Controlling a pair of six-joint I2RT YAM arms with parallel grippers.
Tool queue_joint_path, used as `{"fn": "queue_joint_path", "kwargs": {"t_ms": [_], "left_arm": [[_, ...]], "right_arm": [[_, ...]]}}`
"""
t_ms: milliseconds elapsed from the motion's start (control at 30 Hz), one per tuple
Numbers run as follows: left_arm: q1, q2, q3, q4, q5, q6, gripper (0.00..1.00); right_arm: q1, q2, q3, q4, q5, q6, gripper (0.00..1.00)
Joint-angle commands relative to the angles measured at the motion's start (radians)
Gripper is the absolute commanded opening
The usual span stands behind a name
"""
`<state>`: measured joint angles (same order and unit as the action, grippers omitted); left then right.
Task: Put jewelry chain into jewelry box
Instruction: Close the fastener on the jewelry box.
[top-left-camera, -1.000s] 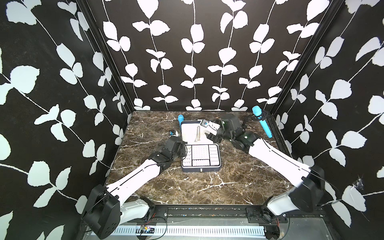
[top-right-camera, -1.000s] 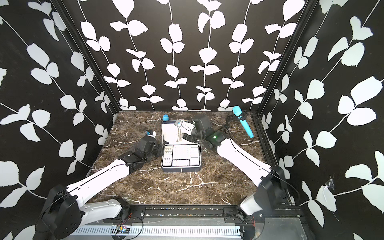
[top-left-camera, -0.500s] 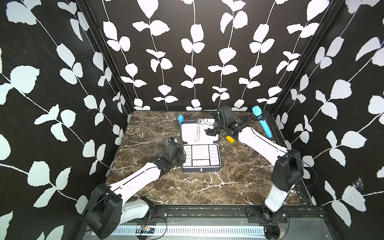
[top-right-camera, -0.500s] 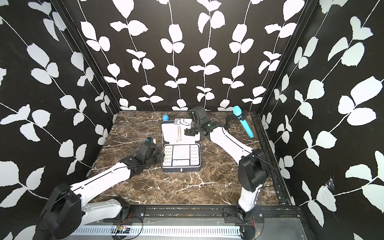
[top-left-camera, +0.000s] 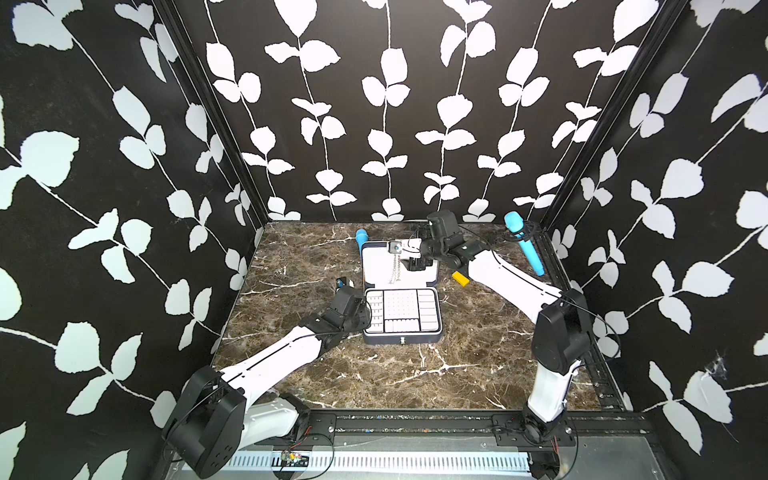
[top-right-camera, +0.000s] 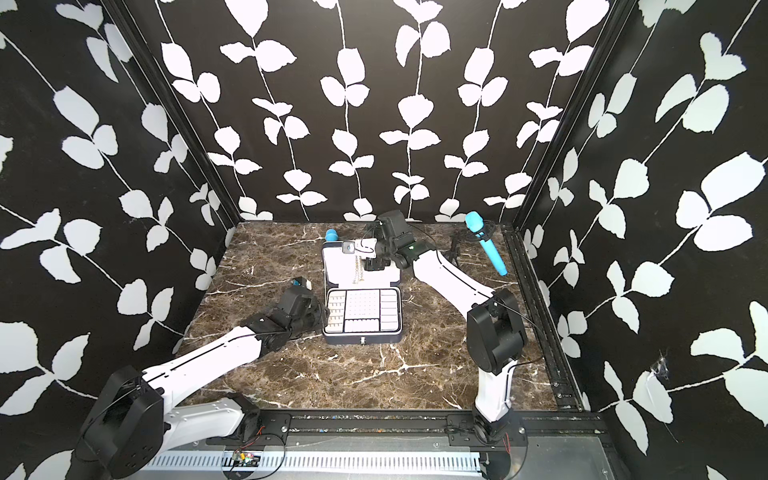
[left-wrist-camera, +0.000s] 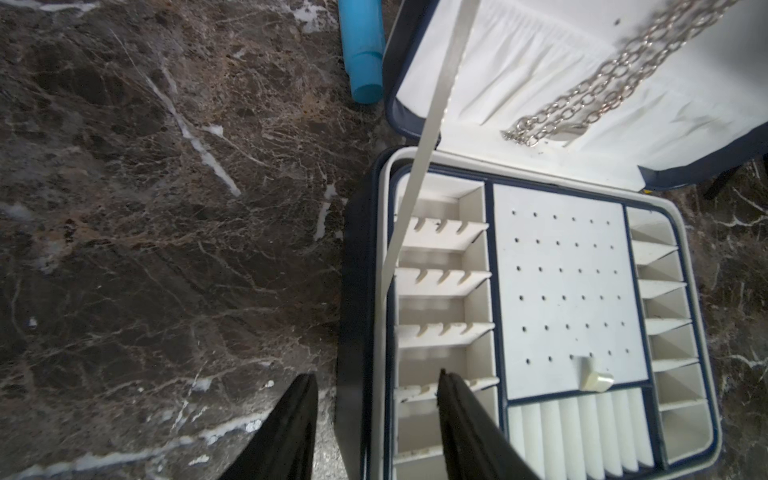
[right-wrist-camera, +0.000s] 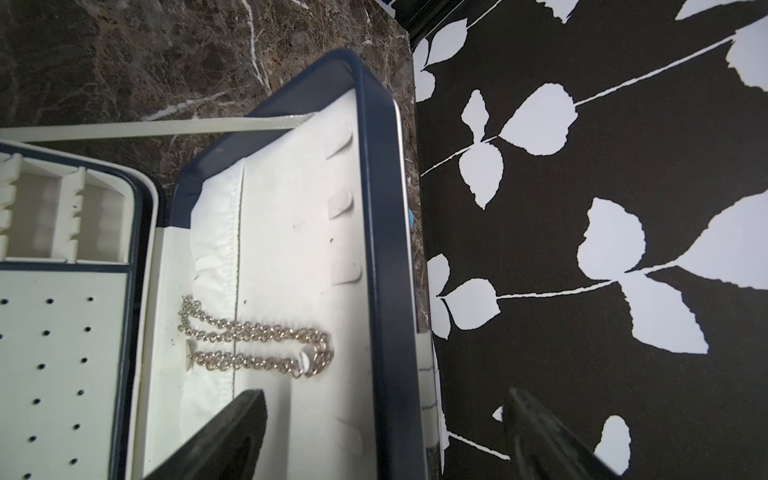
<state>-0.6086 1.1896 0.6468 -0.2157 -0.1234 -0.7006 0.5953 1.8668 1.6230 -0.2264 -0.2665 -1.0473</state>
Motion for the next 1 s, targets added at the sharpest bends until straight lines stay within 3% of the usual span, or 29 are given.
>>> {"fn": "queue_joint_path", "kwargs": {"t_ms": [0,500,967], "left_arm": [[0.004,-0.018,-0.018,0.005,0.002,-0.006,0.50],[0.004,0.001,-0.013,0.010,0.005,-0.005,0.49],[0.004,0.007,-0.034,0.005,0.001,-0.016,0.49]], "right_arm": [[0.004,0.015,0.037,0.023,-0.016,-0.015,0.90],[0.008,0.031,0.029,0.048,-0.025,0.003,0.83],[0.011,0.038,0.021,0.083,-0.022,0.049,0.60]]}}
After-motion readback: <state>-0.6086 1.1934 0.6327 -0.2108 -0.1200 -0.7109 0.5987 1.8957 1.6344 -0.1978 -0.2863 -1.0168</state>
